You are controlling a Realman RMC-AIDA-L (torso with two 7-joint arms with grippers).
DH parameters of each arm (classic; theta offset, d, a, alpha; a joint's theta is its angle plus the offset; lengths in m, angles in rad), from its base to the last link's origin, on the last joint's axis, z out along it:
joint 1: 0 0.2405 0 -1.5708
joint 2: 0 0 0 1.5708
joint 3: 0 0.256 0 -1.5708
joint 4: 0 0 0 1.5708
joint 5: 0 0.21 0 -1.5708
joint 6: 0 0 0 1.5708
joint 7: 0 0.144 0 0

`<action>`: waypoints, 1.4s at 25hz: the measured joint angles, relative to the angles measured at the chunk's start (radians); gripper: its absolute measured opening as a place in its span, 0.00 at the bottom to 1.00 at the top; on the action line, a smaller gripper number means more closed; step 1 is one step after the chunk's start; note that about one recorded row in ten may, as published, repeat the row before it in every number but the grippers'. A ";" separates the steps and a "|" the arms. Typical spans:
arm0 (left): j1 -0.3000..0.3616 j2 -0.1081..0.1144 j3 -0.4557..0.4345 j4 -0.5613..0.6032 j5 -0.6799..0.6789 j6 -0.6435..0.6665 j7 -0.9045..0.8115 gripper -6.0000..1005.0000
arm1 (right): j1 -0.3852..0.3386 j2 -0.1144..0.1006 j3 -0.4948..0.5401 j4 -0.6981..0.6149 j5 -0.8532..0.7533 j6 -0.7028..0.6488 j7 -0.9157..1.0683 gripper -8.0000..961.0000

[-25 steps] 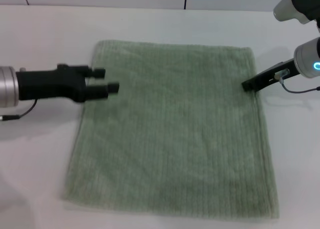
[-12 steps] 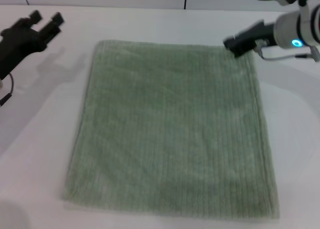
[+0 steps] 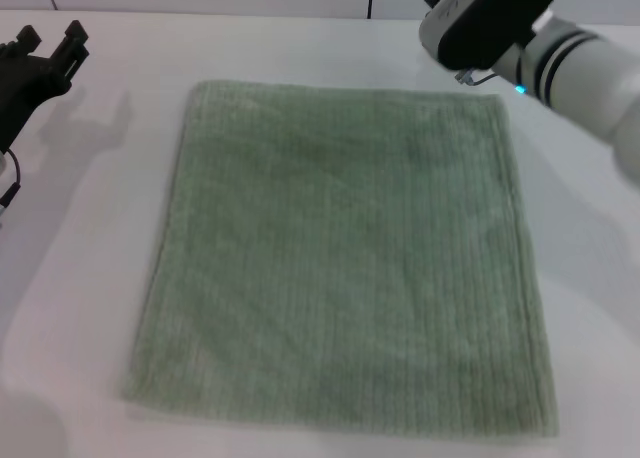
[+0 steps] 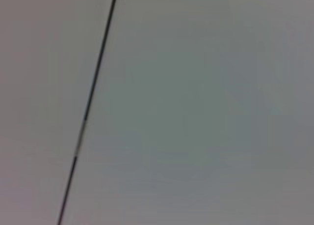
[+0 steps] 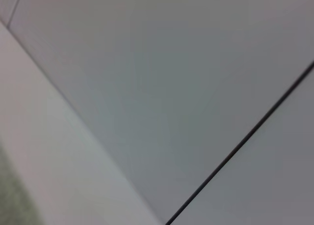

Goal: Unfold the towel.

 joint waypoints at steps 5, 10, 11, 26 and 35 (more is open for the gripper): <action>0.001 -0.003 -0.002 -0.038 -0.064 -0.022 0.056 0.66 | -0.007 -0.003 -0.262 0.144 -0.051 0.408 0.354 0.02; 0.000 -0.003 -0.021 -0.065 -0.080 -0.050 0.091 0.66 | -0.034 0.001 -0.384 0.307 -0.100 0.699 0.701 0.02; 0.000 -0.003 -0.036 -0.074 -0.081 -0.053 0.102 0.66 | -0.049 0.002 -0.386 0.319 -0.100 0.731 0.741 0.02; 0.007 -0.008 -0.094 -0.126 -0.082 -0.064 0.183 0.66 | -0.283 0.001 -0.382 0.383 -0.099 0.939 0.908 0.27; 0.016 -0.008 -0.104 -0.126 -0.082 -0.066 0.193 0.66 | -0.303 0.000 -0.332 0.398 -0.074 0.947 0.934 0.56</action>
